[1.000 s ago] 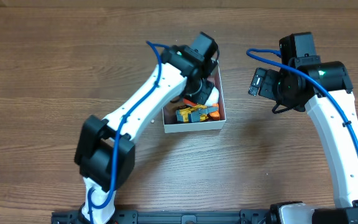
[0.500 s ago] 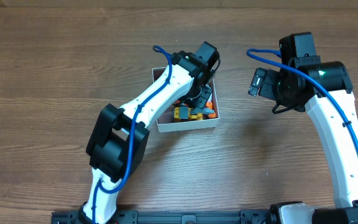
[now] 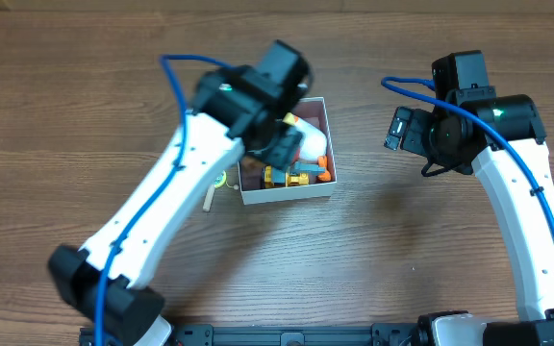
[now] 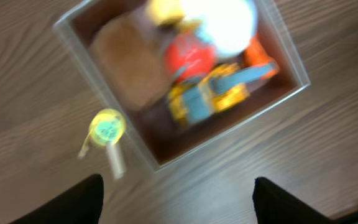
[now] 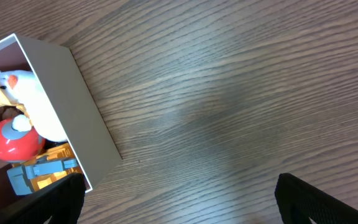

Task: Pack container
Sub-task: 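Grasp the cat-face rattle drum with the left gripper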

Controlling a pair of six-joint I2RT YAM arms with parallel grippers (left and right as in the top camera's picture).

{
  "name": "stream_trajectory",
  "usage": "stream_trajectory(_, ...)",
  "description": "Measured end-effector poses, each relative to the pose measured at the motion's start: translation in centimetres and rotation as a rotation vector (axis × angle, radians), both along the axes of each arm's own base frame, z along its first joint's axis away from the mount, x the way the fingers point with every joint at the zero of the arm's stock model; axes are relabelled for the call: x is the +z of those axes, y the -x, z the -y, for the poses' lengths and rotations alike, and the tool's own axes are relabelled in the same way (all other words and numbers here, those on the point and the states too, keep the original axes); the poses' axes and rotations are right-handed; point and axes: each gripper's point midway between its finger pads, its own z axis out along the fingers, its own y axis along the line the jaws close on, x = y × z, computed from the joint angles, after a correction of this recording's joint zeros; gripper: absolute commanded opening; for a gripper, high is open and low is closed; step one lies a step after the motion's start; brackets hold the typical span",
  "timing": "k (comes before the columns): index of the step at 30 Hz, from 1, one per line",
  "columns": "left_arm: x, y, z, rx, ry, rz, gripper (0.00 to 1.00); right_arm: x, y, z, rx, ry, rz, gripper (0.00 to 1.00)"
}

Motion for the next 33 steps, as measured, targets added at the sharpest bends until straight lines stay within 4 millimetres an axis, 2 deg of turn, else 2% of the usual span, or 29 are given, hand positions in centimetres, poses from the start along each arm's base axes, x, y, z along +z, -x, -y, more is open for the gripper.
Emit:
stream_trajectory(1, 0.2, 0.3, -1.3, 0.029, -0.017, -0.017, 0.63, 0.0, 0.0, 0.0, 0.0, 0.0, 0.0, 1.0)
stream_trajectory(4, 0.4, 1.6, -5.7, 0.132, -0.074, -0.092, 0.62, 0.0, 0.0, 0.0, 0.0, 0.0, -0.001, 1.0)
stream_trajectory(5, 0.6, 2.1, -7.2, 0.173, -0.096, -0.113, 0.63, 0.0, 0.1, 0.0, 0.0, 0.0, -0.002, 1.0)
stream_trajectory(6, 0.8, 2.5, -8.4, 0.202, -0.116, -0.126, 0.69, 0.0, 0.1, 0.0, 0.0, 0.001, -0.003, 1.0)
stream_trajectory(9, 2.7, 3.4, -12.2, 0.335, -0.15, -0.075, 0.75, -0.1, 0.2, 0.0, 0.0, 0.001, -0.008, 1.0)
stream_trajectory(13, 5.2, 5.0, -14.8, 0.428, -0.117, 0.056, 0.82, -0.1, 0.2, 0.0, 0.0, 0.002, -0.011, 1.0)
stream_trajectory(15, 5.1, 5.2, -15.3, 0.45, -0.094, 0.111, 0.82, -0.1, 0.2, 0.0, 0.0, 0.001, -0.011, 1.0)
stream_trajectory(17, 3.6, 4.6, -15.1, 0.456, -0.073, 0.144, 0.82, -0.1, 0.2, 0.0, 0.0, 0.002, -0.01, 1.0)
stream_trajectory(18, 2.1, 4.2, -14.9, 0.454, -0.07, 0.135, 0.82, -0.1, 0.3, 0.0, 0.0, 0.001, -0.011, 1.0)
stream_trajectory(21, -4.2, 2.7, -13.9, 0.438, -0.066, 0.074, 0.8, -0.1, 0.3, 0.0, 0.0, 0.002, -0.012, 1.0)
stream_trajectory(22, -6.2, 2.8, -13.7, 0.433, -0.069, 0.041, 0.79, -0.1, 0.3, 0.0, 0.0, 0.002, -0.011, 1.0)
stream_trajectory(23, -6.8, 2.8, -13.6, 0.43, -0.072, 0.032, 0.78, -0.1, 0.3, 0.0, 0.0, 0.002, -0.011, 1.0)
stream_trajectory(24, -10.0, 3.4, -13.4, 0.42, -0.086, -0.041, 0.78, -0.1, 0.2, 0.0, 0.0, 0.002, -0.011, 1.0)
stream_trajectory(25, -11.7, 3.2, -12.9, 0.405, -0.067, -0.051, 0.78, -0.1, 0.2, 0.0, 0.0, 0.002, -0.011, 1.0)
stream_trajectory(29, -15.0, 3.0, -11.8, 0.34, -0.038, -0.108, 0.75, 0.0, 0.0, 0.0, 0.0, 0.0, -0.001, 1.0)
stream_trajectory(33, -17.3, 2.7, -11.2, 0.285, -0.044, -0.161, 0.63, 0.0, 0.0, 0.0, -0.001, 0.0, 0.0, 1.0)
